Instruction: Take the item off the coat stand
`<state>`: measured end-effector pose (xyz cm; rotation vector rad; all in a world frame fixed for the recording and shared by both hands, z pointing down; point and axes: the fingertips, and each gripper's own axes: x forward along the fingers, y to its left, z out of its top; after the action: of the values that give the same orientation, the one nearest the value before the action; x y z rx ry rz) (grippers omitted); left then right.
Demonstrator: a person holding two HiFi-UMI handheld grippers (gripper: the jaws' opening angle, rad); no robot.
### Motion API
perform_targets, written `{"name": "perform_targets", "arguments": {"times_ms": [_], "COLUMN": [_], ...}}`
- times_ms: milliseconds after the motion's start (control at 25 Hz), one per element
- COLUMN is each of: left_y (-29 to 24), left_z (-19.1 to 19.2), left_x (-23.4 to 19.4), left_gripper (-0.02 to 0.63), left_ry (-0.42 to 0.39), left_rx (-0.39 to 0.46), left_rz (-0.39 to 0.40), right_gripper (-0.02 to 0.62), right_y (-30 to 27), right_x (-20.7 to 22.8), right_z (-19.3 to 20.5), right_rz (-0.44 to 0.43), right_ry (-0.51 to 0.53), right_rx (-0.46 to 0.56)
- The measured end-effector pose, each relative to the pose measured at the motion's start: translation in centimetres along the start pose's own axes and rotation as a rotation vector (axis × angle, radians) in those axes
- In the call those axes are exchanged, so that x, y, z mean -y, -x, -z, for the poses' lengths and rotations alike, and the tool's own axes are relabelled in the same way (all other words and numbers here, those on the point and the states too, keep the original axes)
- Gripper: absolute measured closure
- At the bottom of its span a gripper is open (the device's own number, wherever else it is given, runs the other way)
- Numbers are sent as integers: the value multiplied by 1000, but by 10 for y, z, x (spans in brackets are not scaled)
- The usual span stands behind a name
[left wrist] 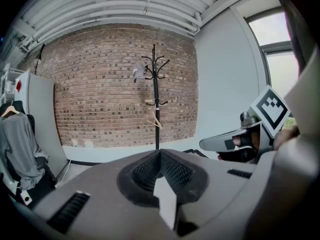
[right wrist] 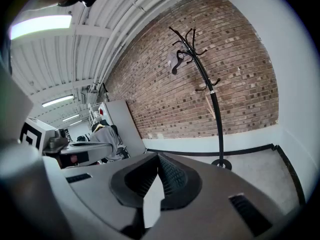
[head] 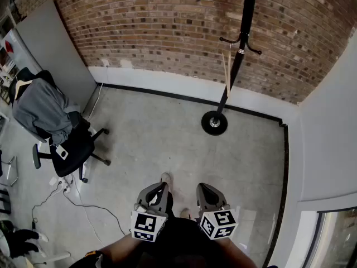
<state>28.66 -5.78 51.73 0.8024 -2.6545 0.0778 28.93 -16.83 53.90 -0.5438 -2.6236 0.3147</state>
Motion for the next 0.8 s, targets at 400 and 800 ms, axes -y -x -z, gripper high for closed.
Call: {"name": "perform_targets", "arguments": {"times_ms": [400,800], "left_y": [-105,-186], "left_z": [-54,-124], "left_x": [-91,-215], "left_gripper": [565,565], "left_ry": [40,51], "left_rx": [19,83], "left_rz": [97,131], "right_gripper": [580,580], "right_y": [-108,-232], "right_x": [23,15], "right_z": [-78,-192], "right_rz": [92,127], "right_ry": [-22,-10], "right_rx": [-3,91]}}
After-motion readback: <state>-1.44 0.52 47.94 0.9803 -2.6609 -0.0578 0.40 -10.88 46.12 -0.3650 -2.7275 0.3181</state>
